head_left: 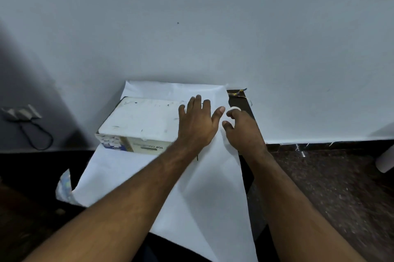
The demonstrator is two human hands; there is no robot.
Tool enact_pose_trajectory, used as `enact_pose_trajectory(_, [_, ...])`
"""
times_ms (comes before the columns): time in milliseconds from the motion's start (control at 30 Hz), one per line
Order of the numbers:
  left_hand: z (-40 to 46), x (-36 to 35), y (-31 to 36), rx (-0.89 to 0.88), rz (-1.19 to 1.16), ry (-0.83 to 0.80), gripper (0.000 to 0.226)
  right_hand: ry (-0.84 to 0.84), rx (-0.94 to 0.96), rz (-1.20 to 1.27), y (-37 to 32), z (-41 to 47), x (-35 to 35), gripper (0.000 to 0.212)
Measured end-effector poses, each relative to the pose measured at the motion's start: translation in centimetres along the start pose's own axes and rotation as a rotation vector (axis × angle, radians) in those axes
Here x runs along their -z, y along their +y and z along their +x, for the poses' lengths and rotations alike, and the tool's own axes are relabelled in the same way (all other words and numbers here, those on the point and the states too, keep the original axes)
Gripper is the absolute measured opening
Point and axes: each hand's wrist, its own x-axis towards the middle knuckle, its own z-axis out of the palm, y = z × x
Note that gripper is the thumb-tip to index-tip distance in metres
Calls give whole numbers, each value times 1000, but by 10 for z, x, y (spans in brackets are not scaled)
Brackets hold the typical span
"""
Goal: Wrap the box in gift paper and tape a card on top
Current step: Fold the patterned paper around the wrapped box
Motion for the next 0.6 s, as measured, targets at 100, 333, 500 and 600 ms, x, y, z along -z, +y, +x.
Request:
enact_pose_trajectory(100, [-24, 10, -16, 70, -65, 10, 96, -27, 2, -13, -9, -7, -4, 39])
enact_pose_trajectory(333, [-46, 25, -64, 226, -185, -74, 57, -114, -29, 3, -33, -17, -23, 46])
enact_pose_trajectory(500, [-43, 35, -111, 568, -169, 31, 64, -309, -167, 65, -42, -15, -33, 67])
enact_pose_trajectory(600, [-44, 40, -134, 818, -271, 95, 77, -373, -213, 178, -49, -16, -34, 77])
